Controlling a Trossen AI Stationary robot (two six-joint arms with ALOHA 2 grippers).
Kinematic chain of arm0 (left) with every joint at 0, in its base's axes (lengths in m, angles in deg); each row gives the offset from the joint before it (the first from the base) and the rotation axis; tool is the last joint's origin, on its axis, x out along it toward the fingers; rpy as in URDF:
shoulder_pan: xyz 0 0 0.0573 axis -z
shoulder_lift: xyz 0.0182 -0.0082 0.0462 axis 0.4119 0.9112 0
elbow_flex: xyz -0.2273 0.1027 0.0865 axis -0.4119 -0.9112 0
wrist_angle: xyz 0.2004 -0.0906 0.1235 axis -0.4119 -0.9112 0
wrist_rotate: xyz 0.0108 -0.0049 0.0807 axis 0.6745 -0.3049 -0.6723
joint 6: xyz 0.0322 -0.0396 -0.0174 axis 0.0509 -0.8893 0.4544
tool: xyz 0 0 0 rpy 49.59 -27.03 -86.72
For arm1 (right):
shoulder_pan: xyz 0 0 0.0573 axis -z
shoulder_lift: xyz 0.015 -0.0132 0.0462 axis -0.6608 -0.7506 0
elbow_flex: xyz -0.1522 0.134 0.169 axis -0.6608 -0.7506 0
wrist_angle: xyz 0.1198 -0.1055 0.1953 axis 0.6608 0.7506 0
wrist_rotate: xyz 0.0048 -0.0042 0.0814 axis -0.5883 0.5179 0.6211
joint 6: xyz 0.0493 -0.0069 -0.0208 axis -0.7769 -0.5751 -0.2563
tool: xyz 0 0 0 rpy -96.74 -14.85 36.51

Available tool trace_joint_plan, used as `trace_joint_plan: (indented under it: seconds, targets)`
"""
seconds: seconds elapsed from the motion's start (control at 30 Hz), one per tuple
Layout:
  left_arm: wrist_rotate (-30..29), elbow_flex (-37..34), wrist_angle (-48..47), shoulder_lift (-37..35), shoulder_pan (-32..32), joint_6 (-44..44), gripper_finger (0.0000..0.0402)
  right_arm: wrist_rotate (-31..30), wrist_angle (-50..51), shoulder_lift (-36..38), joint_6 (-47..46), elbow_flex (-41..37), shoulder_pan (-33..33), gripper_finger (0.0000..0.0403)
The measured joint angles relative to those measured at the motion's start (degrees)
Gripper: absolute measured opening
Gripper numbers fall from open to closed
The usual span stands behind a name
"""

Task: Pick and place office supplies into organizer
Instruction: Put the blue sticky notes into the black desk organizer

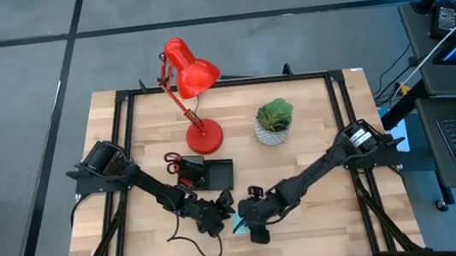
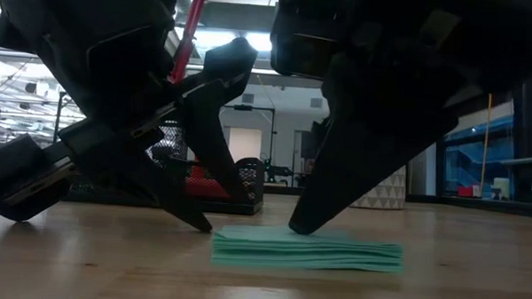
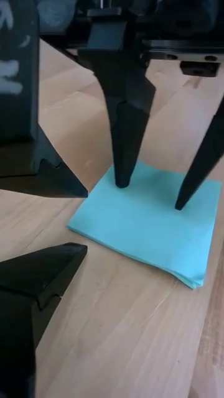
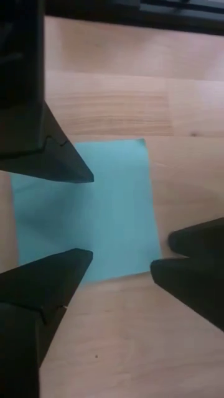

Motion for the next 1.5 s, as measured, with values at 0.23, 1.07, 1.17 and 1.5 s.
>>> trace_joint_plan:
  seconds: [0.23,1.07,1.17,1.5]
  targets:
    - [-0.11,0.0,-0.05,0.02,0.85,-2.13,0.0129,1.0,0.92,0.0,2.82,0.08,0.65,0.0194]
    - [-6.78,-0.33,-1.01,-1.18,4.68,-14.03,0.0129,-13.24,6.16,-2.78,-15.2,0.34,0.1,0.0193]
    - [-7.5,-0.37,-1.32,-1.66,4.73,-14.79,0.013,-13.46,6.39,-2.78,-16.94,0.34,0.11,0.0193]
    - [-11.37,0.13,-2.01,-1.68,7.0,-20.35,0.0144,-13.39,7.83,-2.75,-17.87,1.29,0.15,0.0194]
